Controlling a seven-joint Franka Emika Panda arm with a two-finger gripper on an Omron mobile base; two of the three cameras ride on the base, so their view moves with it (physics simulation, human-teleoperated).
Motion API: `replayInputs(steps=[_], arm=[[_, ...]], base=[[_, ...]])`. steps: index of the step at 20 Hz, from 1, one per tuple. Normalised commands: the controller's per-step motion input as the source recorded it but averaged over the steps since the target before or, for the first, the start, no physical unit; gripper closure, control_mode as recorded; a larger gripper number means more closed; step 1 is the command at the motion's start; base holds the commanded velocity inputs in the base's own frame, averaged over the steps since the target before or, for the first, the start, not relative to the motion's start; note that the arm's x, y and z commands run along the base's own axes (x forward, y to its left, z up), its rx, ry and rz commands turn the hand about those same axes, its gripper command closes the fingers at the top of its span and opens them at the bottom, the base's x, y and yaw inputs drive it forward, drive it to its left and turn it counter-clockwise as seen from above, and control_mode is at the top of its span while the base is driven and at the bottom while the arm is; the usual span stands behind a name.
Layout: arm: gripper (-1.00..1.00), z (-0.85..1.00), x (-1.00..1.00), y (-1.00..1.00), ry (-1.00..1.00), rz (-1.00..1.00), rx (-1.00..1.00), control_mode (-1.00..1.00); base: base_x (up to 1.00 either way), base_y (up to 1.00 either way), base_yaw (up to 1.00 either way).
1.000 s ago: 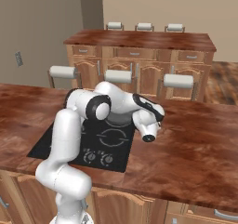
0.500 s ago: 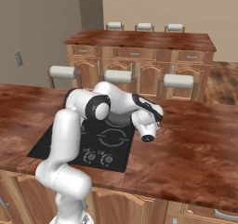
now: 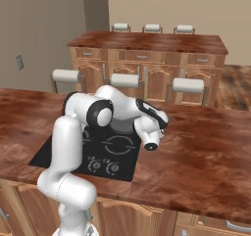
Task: Pick the pan from the cabinet and place it on the stove. Then turn on the stove burner for the pan.
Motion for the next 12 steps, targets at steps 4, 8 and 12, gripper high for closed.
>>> replayInputs(steps=[4,8,12], arm=[[-1.0,-0.02,-0.2,0.04,0.03,0.0,0.0,-1.0],[-1.0,-0.03,-0.07,0.01,0.08,0.0,0.0,-1.0],[-1.0,-0.11,0.0,0.0,0.17,0.0,0.0,-1.0]], base=[[0.0,0.0,0.0],[0.0,0.0,0.0],[0.0,0.0,0.0]])
